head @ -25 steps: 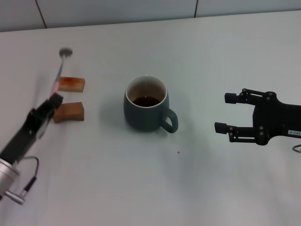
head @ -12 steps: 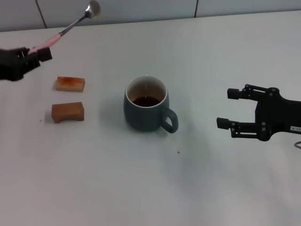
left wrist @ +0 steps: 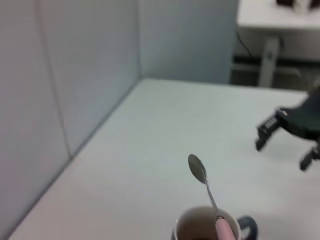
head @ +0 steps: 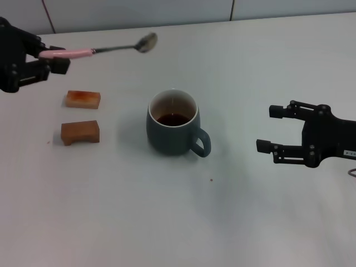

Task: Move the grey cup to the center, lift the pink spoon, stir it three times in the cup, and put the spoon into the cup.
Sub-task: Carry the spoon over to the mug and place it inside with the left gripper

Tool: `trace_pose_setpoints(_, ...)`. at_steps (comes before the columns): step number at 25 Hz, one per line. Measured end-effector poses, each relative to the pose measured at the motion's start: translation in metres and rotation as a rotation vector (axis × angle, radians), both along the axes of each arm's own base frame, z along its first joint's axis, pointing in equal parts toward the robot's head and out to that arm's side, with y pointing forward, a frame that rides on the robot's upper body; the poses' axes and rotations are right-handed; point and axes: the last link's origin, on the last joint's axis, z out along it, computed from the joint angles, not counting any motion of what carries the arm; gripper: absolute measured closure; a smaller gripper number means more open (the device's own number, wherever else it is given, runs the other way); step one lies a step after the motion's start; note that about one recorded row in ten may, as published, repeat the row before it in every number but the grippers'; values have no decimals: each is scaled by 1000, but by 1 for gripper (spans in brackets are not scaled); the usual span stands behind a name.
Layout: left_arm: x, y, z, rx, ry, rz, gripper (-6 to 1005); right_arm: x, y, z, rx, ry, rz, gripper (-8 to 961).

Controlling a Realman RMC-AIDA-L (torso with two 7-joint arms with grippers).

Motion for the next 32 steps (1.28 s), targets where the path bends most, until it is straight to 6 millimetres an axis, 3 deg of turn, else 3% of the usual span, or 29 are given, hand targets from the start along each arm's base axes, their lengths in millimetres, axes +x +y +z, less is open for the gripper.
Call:
trace_pose_setpoints(13, 62, 17, -41, -112, 323, -146, 841, -1, 0, -1, -8, 1, 2, 134)
trace_pose_setpoints(21, 79, 26, -53, -131, 422, -197, 835, -1, -2, -1, -19, 9, -1, 134)
trace_pose_setpoints(32, 78, 30, -59, -138, 510, -221, 827, -2, -2, -1, -22, 9, 2, 133)
